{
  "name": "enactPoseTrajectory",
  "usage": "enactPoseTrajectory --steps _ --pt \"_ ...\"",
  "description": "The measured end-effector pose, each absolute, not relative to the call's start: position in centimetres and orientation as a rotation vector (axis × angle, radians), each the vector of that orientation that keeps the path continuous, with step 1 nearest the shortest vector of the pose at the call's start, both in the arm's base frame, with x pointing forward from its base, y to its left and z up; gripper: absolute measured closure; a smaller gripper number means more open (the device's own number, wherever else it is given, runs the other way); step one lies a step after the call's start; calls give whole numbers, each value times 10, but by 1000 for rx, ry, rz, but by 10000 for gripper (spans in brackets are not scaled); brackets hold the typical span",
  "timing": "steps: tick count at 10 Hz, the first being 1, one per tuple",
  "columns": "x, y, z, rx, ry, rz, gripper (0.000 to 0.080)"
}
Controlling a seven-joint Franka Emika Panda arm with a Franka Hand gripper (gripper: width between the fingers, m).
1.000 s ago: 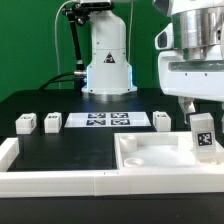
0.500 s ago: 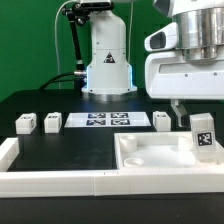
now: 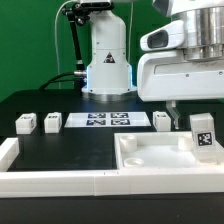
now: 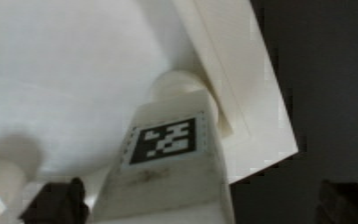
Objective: Assemble square table
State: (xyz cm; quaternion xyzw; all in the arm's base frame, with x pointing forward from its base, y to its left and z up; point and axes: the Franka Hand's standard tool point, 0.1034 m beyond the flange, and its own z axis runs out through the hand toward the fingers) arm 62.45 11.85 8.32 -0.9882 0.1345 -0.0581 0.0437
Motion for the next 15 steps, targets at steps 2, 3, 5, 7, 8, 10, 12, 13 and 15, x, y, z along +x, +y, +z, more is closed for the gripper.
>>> enactPoseTrajectory --steps 2,3,5,7,8,10,12,13,15 --pt "625 117 83 -3049 211 -188 150" --pt "625 117 84 -3051 197 -189 150" --pt "625 116 83 -3054 168 -190 252" --pt "625 116 83 -3054 169 -190 389" --pt "625 116 83 -3054 169 -190 510" --pt "625 116 83 -3053 175 -190 510" --pt "625 116 83 -3050 205 -188 510" --pt "625 116 83 -3043 261 -186 510" --pt "625 115 83 -2996 546 -175 510"
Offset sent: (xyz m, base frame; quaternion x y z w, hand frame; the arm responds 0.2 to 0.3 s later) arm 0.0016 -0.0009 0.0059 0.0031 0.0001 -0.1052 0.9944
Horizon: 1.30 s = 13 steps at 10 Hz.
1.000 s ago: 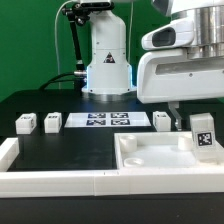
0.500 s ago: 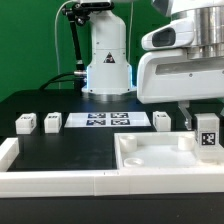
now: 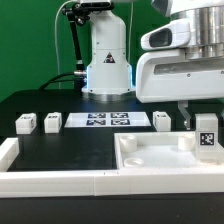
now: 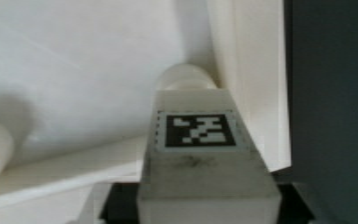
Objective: Assemble square table
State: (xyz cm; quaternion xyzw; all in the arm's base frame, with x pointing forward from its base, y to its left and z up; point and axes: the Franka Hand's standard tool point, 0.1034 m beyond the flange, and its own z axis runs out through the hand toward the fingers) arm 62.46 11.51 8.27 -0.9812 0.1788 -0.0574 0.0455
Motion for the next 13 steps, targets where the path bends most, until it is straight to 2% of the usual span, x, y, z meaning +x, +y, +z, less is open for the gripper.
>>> enactPoseTrajectory --steps 7,13 --pt "620 115 81 -2527 1667 -144 509" --pt "619 117 81 -2125 2129 -82 508"
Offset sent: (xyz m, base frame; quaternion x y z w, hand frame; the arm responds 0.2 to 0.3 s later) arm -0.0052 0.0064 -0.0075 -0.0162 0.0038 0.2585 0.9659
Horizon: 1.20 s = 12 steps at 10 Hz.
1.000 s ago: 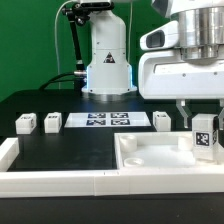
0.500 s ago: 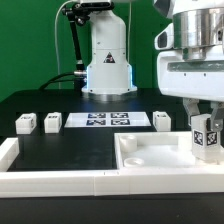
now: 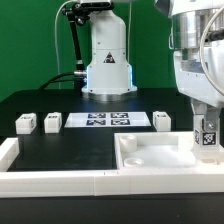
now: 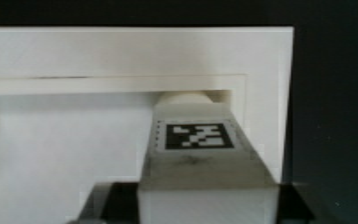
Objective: Assemble square table
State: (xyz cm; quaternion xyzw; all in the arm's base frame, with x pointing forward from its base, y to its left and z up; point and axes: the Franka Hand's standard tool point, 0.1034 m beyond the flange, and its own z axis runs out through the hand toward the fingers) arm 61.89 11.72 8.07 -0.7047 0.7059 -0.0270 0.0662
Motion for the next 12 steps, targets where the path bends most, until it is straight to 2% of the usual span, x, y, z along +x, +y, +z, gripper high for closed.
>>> enactPoseTrajectory --steps 2,3,4,5,6,12 --pt "619 118 80 -2118 2135 -79 508" --pt "619 117 81 -2187 2066 -86 262" --pt "619 117 81 -2231 2021 -91 262" --pt "619 118 81 -2334 1905 -102 185" --pt "619 119 81 -2444 1766 -114 156" --pt "619 118 81 -2819 1126 -158 151"
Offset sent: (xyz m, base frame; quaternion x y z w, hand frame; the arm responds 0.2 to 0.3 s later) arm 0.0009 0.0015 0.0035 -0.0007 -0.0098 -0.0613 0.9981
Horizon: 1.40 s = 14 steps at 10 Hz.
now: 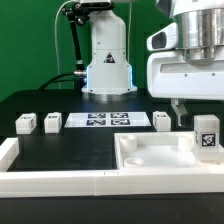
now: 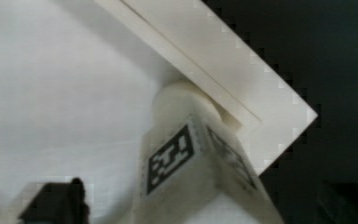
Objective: Assemble square table
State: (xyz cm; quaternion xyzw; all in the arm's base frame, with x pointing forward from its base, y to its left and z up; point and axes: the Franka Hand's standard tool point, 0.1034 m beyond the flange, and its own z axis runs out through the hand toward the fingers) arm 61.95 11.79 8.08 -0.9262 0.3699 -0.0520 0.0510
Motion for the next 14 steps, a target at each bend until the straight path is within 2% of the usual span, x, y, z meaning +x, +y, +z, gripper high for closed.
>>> enactPoseTrajectory --steps 9,12,14 --pt "621 114 81 -3072 211 -203 151" --pt "621 114 81 -3088 125 -207 162" --pt "620 114 81 -3088 128 -206 511"
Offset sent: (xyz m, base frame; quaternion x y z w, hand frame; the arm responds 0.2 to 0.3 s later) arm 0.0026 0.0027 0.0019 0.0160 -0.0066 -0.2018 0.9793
